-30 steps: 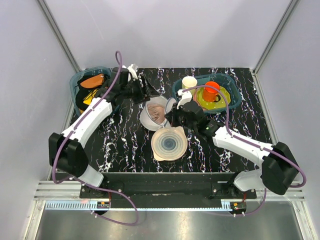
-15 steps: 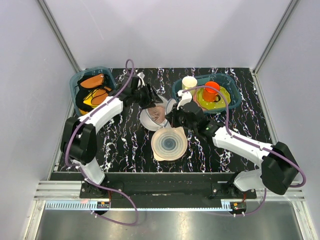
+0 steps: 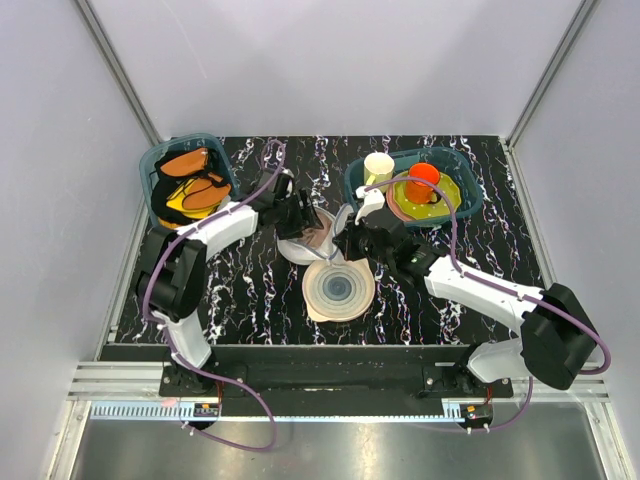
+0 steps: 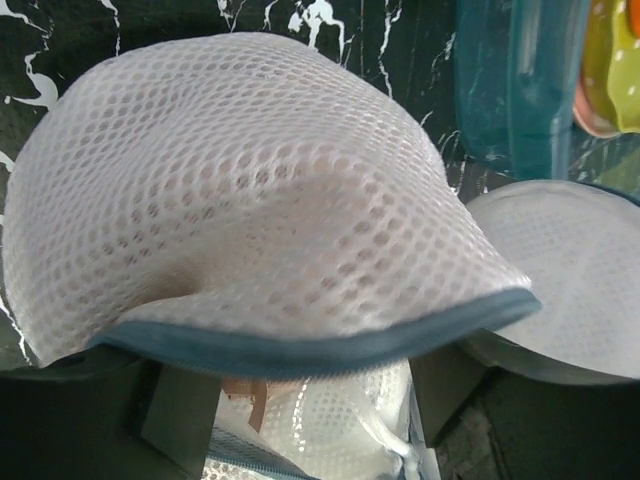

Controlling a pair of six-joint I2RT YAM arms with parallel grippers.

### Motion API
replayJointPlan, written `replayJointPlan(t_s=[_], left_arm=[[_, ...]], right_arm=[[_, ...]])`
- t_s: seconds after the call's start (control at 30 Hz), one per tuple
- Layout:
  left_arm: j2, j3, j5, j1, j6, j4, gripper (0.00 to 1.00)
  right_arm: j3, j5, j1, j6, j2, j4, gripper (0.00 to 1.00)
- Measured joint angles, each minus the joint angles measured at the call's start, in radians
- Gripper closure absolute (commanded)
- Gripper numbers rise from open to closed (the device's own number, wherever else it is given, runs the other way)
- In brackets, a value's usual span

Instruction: Unzip the laundry bag and remove the bra

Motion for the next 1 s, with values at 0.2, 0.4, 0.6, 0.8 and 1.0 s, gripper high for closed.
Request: replayJointPlan(t_s=[0.2, 0.4, 0.6, 0.8, 1.0], left_arm=[[0.064, 0.017, -0.048, -0.026, 0.045, -0.017, 0.26], [0.142, 0.085, -0.087, -0.048, 0.066, -0.029, 0.4], [0.172, 0.104, -0.128, -0.061, 0.075, -0.029, 1.0], [0.117, 0.111, -0.142, -0.063, 0.1, -0.105, 1.0], [-0.063, 0.15, -0.081, -0.06, 0.109, -0.169, 1.0]], right_arm=[[0.0, 0.0, 0.0, 0.0, 0.001, 0.0, 1.0], [0.0, -0.001, 0.0, 0.0, 0.005, 0.0, 1.0], [0.001, 0.0, 0.0, 0.0, 0.005, 0.0, 1.0], [0.005, 0.0, 0.0, 0.0, 0.012, -0.001, 1.0], [0.02, 0.0, 0.0, 0.011, 0.049, -0.001, 1.0]])
